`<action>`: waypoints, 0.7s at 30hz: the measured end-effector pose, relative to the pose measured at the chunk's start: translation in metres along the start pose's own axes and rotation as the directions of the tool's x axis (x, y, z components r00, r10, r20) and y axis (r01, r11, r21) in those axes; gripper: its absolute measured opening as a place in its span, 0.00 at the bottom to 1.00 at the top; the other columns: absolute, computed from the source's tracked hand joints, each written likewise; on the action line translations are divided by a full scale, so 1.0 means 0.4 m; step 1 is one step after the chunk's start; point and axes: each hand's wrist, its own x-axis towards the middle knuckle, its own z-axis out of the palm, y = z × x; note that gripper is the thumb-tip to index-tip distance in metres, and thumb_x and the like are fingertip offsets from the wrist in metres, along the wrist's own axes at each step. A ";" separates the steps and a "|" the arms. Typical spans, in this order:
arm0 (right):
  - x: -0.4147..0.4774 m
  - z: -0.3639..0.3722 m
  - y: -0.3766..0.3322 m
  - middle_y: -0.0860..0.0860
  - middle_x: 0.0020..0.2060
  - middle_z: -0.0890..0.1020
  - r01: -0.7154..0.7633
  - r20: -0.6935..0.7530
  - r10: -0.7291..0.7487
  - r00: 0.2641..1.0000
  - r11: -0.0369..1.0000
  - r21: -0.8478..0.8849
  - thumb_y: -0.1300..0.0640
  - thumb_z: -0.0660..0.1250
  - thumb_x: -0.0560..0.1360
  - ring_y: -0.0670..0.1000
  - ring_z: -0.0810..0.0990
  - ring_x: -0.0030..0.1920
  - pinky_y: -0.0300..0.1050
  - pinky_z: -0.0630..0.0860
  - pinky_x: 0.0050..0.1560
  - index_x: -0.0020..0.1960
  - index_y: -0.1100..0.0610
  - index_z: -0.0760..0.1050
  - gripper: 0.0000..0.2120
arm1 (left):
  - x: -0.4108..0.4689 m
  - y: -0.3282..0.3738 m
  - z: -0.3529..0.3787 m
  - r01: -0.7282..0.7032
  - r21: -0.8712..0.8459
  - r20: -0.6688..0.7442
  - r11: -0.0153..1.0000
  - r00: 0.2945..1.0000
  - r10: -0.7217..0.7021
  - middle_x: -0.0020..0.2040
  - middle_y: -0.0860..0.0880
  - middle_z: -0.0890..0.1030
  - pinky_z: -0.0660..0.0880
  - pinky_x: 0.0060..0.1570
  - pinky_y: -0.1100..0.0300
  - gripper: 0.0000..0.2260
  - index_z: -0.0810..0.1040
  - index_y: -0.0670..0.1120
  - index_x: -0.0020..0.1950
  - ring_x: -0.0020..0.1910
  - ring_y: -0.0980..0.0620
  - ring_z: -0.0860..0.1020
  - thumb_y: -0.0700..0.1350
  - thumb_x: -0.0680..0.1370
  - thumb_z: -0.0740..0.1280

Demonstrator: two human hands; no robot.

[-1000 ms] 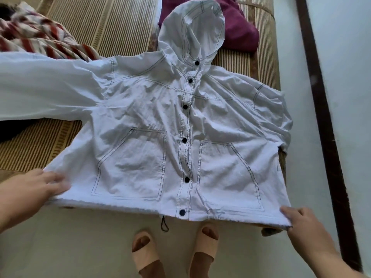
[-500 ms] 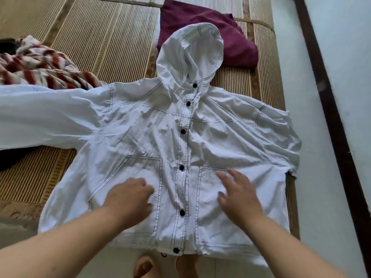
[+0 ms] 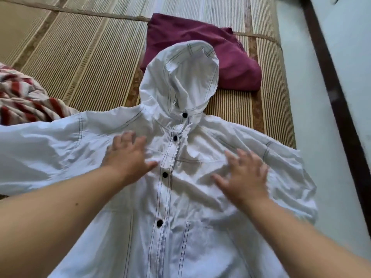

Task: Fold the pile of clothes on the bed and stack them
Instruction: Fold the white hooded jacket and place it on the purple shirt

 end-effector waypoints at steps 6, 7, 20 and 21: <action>0.202 0.017 -0.114 0.45 0.75 0.30 0.238 0.277 -0.214 0.937 0.970 -0.054 0.21 0.51 0.66 0.59 0.27 0.73 0.75 0.32 0.64 0.73 0.33 0.34 0.44 | 0.155 0.006 0.003 0.166 0.081 0.302 0.983 0.936 -0.183 0.74 0.38 0.29 0.36 0.70 0.34 0.59 0.21 0.68 0.65 0.72 0.30 0.32 0.82 0.52 0.62; 0.231 0.018 -0.080 0.44 0.74 0.29 0.165 0.287 -0.140 0.948 0.984 -0.063 0.19 0.51 0.63 0.58 0.26 0.73 0.74 0.32 0.64 0.72 0.32 0.32 0.46 | 0.161 -0.003 0.006 0.195 0.062 0.307 0.979 0.930 -0.205 0.73 0.38 0.27 0.36 0.68 0.34 0.59 0.19 0.70 0.60 0.71 0.29 0.32 0.84 0.47 0.58; 0.416 -0.145 -0.096 0.53 0.61 0.76 -0.225 -0.089 0.345 0.934 0.765 0.603 0.26 0.57 0.66 0.56 0.71 0.65 0.51 0.66 0.58 0.69 0.53 0.69 0.42 | 0.323 0.033 -0.189 0.017 0.048 -0.090 0.999 0.996 -0.013 0.54 0.46 0.71 0.74 0.40 0.55 0.32 0.73 0.54 0.56 0.48 0.46 0.75 0.75 0.64 0.63; 0.454 -0.157 -0.125 0.53 0.60 0.76 -0.221 -0.069 0.377 0.924 0.670 0.708 0.30 0.63 0.68 0.56 0.72 0.64 0.48 0.67 0.57 0.71 0.56 0.66 0.41 | 0.348 0.050 -0.202 -0.041 -0.040 -0.220 0.998 0.975 0.031 0.53 0.48 0.71 0.71 0.37 0.57 0.30 0.73 0.54 0.56 0.47 0.48 0.74 0.75 0.66 0.62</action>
